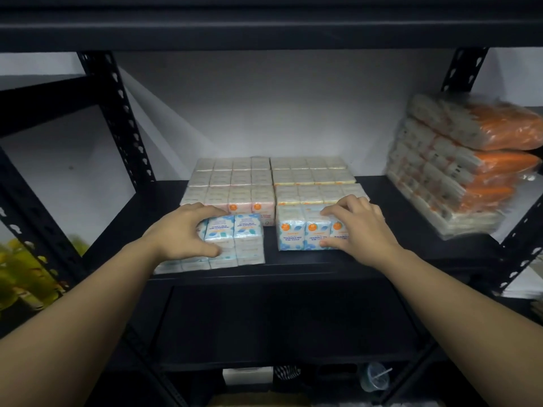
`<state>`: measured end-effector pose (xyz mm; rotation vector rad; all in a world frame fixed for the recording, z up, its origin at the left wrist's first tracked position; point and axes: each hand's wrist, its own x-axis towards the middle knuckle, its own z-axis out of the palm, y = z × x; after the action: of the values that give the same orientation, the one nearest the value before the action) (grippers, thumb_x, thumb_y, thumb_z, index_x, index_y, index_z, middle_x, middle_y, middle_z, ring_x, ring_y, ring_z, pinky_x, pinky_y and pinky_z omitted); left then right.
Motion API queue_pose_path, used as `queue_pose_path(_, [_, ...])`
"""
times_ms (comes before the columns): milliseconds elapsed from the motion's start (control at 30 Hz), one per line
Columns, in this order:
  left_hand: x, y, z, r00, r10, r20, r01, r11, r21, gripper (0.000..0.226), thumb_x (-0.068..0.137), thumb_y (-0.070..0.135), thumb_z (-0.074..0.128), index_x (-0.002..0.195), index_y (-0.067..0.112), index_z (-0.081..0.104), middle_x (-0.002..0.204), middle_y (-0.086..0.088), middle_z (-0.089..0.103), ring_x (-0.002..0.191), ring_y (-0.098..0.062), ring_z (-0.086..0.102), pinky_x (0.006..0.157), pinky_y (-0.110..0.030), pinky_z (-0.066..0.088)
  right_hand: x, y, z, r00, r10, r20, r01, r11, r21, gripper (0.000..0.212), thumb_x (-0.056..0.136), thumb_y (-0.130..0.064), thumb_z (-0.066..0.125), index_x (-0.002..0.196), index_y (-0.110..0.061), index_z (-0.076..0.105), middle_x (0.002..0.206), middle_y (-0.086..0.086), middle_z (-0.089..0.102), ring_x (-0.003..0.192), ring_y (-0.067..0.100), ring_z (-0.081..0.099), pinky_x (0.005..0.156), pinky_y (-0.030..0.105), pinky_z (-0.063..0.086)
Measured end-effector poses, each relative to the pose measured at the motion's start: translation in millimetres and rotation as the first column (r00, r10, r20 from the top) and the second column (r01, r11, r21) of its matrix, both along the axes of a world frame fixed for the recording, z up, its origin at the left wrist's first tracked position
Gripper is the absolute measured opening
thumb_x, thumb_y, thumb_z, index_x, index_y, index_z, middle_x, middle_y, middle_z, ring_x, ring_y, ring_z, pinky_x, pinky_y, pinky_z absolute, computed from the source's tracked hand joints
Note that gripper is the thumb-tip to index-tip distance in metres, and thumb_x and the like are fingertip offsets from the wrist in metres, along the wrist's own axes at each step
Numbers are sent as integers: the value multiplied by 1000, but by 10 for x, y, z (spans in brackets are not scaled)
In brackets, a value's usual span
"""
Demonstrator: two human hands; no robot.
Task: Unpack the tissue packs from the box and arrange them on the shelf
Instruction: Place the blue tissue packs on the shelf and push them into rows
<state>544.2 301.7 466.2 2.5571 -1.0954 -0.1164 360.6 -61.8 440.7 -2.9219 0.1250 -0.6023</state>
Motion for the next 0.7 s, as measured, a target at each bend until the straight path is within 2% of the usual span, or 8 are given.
queue_pose_path(133, [-48,-15,33,1000,13,7,-13,1000,20,85,65,68,74,142,59,42,129,24,54,120,-6,47,103,-38,44,49,-9,28,999,-19,-36,19,1000,-8,66,80,-65,76,137,-45,51,128,-12,45,122,12,37,111,37,28])
queue_pose_path(267, [-104,-42,50,999,46,-2,-45,996,77,92,61,94,63,143,64,35,135,29,55,119,-7,55,100,-41,50,43,21,86,997,-34,-74,33,999,-18,67,80,-66,74,139,-46,48,131,-13,44,125,14,37,111,38,28])
queue_pose_path(333, [-124,-43,75,999,51,-14,-50,997,54,94,60,93,66,144,61,39,135,29,56,120,-6,55,101,-40,50,35,39,133,993,-32,-112,32,999,-4,69,78,-71,73,137,-47,48,130,-14,43,125,14,38,112,40,30])
queue_pose_path(433, [-193,-52,161,998,40,-43,-41,999,-26,90,62,78,81,142,47,53,131,25,59,117,-2,56,100,-32,50,25,96,244,989,-32,-146,38,999,38,70,73,-83,65,132,-46,53,124,-16,45,122,13,41,111,43,33])
queue_pose_path(567, [-288,-93,251,998,48,-29,-51,993,-103,82,60,72,87,131,41,59,115,23,64,104,-1,61,90,-29,54,53,341,401,999,-30,16,29,995,90,64,79,-78,61,126,-34,62,124,-13,56,126,15,45,110,43,36])
queue_pose_path(700, [-344,-127,377,995,79,-57,-92,961,-262,85,64,71,85,136,36,56,122,21,60,111,-3,58,97,-31,51,132,747,505,986,64,155,-107,952,287,48,85,-63,67,117,-28,65,109,-16,57,108,9,55,97,35,47])
